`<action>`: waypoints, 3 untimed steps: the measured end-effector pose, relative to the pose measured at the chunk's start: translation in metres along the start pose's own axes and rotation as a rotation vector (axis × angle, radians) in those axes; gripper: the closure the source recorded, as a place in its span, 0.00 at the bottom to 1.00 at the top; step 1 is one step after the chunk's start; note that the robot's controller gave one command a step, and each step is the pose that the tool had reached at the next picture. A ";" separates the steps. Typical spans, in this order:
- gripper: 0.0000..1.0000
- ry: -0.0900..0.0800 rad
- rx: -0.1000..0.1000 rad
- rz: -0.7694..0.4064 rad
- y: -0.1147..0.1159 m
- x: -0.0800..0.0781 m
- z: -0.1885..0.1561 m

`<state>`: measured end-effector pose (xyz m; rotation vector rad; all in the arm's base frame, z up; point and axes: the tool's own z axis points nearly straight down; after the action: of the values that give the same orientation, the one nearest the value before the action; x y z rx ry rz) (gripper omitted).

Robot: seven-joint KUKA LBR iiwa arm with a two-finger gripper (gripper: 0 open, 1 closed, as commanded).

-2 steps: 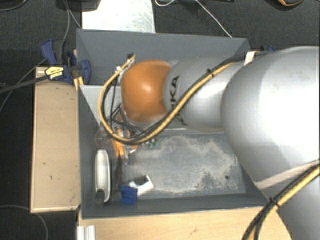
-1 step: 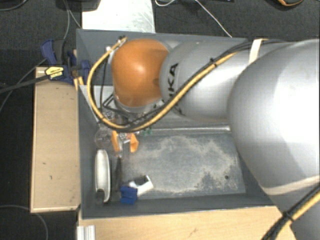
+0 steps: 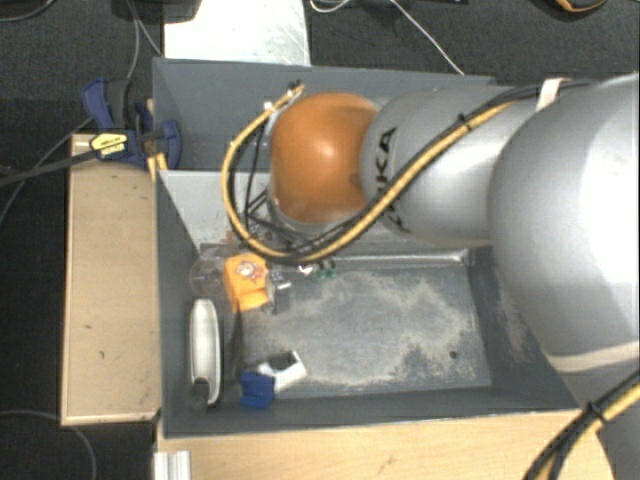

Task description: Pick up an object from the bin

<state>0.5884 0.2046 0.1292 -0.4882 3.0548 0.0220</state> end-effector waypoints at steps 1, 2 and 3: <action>0.00 0.028 -0.001 -0.075 0.032 -0.016 -0.010; 0.00 0.001 -0.001 -0.133 0.022 0.002 0.044; 1.00 0.019 -0.002 -0.291 0.038 -0.012 0.045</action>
Offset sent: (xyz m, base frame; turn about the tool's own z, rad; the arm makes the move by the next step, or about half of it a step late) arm -0.0063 0.0218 -0.0424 -0.1342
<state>0.5898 0.2452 0.0855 -0.9315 2.9685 0.0101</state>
